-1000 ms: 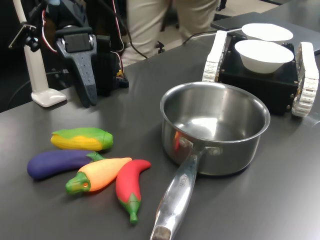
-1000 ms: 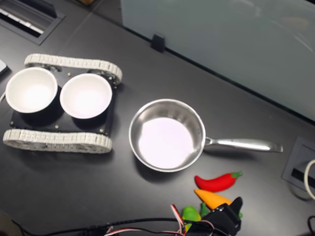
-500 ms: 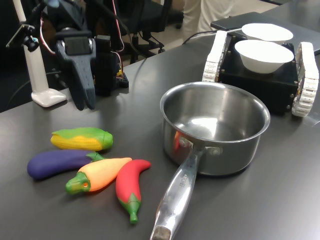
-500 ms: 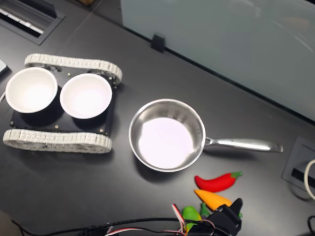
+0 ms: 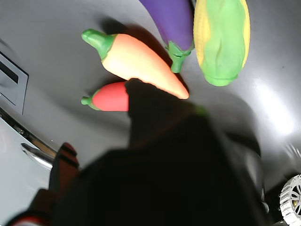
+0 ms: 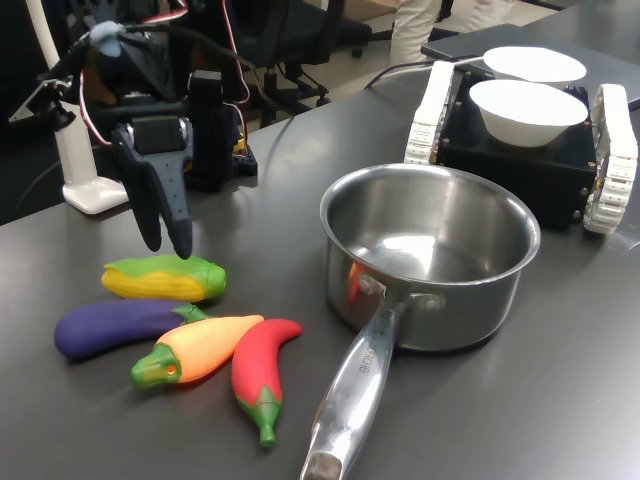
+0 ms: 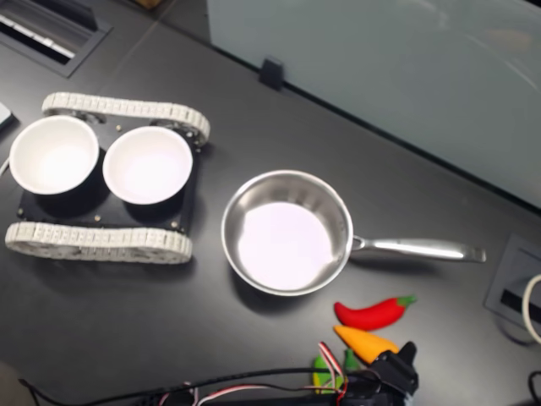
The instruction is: Pick up the carrot and place them in the pan
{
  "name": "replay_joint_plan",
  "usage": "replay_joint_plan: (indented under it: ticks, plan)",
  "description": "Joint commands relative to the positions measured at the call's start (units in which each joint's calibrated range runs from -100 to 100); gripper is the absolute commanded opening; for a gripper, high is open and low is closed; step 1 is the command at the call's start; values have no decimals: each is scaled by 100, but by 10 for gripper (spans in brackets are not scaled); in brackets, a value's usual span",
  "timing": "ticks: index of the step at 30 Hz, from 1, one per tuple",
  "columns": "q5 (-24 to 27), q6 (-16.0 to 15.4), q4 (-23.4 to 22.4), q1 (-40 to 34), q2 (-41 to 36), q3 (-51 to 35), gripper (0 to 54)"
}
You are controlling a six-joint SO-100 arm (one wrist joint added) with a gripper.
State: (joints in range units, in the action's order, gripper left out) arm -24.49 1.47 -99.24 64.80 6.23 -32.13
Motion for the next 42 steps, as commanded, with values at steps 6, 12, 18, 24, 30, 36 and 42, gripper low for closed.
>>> replay_joint_plan:
  ticks: [6, 12, 18, 24, 30, 36, 42]
  plan:
    - [-230, 198, 384, -161, 225, 10, 331]
    - [-225, 324, 870, -207, 377, 482, 328]
    - [-283, 399, 1416, -310, 503, 1000, 327]
    - [-244, 425, 1646, -436, 655, 1218, 325]
    - [-176, 425, 2005, -585, 672, 1727, 322]
    - [-107, 425, 2371, -677, 655, 2318, 317]
    - [-39, 576, 2388, -803, 663, 2372, 299]
